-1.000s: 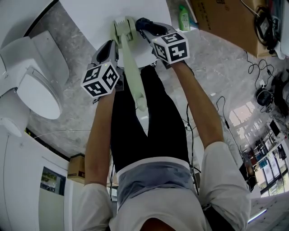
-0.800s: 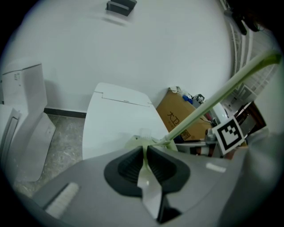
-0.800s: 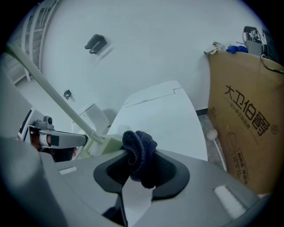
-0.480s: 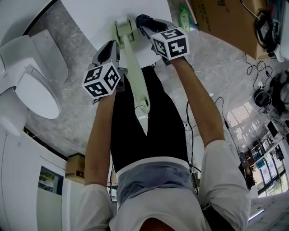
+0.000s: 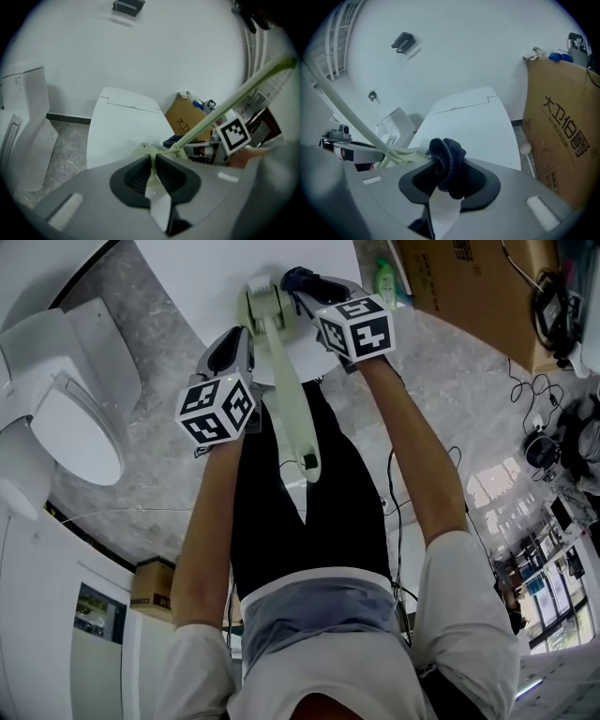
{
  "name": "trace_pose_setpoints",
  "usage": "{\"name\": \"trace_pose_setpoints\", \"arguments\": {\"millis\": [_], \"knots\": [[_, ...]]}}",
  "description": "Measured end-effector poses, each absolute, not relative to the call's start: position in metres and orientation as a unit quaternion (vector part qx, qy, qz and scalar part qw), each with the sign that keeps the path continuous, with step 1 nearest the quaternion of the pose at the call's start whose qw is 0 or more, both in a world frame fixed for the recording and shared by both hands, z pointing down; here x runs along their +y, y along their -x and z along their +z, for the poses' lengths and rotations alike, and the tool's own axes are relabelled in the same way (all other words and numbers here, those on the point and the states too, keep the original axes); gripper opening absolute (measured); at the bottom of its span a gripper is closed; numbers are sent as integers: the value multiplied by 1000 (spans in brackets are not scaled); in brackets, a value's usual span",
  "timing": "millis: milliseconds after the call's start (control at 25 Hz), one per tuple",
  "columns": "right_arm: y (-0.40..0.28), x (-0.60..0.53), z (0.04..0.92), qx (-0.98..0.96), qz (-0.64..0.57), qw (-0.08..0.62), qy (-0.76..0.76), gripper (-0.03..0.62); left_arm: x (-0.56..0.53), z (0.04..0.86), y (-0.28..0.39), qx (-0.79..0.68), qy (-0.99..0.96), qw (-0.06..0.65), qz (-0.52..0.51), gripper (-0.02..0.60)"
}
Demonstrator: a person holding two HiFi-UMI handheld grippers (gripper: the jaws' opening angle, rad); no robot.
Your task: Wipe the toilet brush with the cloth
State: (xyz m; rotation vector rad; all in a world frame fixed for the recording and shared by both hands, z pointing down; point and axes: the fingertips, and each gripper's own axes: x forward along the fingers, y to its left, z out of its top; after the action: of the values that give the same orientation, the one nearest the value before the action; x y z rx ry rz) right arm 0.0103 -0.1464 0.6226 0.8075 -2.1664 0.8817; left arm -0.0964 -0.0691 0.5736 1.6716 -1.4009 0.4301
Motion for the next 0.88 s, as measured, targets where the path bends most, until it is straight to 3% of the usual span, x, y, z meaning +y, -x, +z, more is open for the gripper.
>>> {"name": "trace_pose_setpoints", "arguments": {"millis": [880], "knots": [[20, -153, 604, -850, 283, 366, -251, 109, -68, 573, 102, -567, -672, 450, 157, 0]]}}
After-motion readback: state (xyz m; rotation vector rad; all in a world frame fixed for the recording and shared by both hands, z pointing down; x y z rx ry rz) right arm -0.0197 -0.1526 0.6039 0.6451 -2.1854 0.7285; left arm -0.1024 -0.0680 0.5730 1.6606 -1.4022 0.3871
